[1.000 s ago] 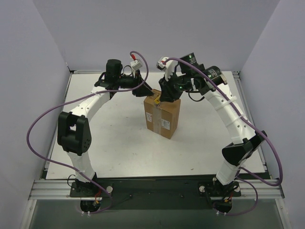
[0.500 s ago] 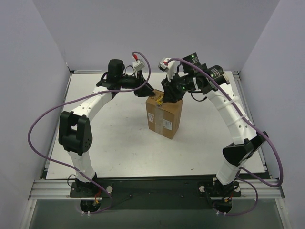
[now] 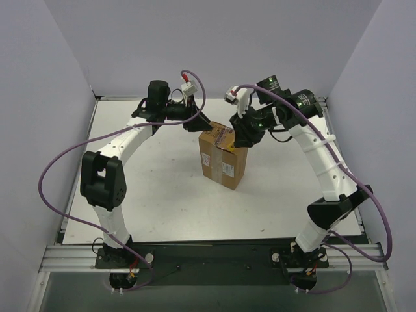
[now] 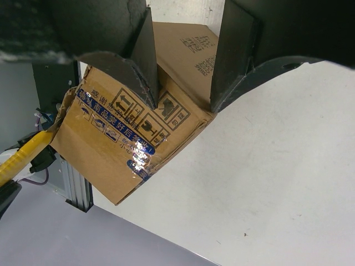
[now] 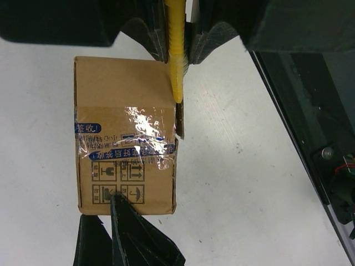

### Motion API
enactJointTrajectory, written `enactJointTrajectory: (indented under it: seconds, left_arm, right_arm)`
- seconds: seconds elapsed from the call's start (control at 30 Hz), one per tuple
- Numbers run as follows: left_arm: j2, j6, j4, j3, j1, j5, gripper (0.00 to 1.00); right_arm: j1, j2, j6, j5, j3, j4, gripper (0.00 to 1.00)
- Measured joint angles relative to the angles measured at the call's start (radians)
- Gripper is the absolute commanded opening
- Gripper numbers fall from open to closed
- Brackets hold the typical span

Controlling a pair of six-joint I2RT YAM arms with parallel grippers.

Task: Unpack the express box

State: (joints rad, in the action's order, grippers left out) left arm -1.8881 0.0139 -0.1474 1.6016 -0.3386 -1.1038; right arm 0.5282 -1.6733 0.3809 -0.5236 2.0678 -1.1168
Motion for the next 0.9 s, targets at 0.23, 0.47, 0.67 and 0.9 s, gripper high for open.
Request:
enactJointTrajectory:
  seconds: [0.23,0.47,0.67,0.9]
  left_arm:
    - [-0.002,0.000,0.000,0.003,0.000,0.000,0.50]
    - [-0.005,0.030,0.037,0.000,-0.002,-0.001,0.66]
    - [0.023,0.201,0.247,-0.097,-0.001,0.020,0.69]
    - [0.139,0.235,0.314,-0.238,0.036,0.077,0.65]
  right_arm:
    - [-0.012,0.024,0.010,0.024,-0.009,-0.030,0.00]
    - [-0.100,0.064,-0.076,-0.004,0.056,0.037,0.00]
    - [-0.115,0.135,-0.105,-0.003,0.023,0.138,0.00]
    - [-0.114,0.156,-0.119,0.043,-0.155,0.185,0.00]
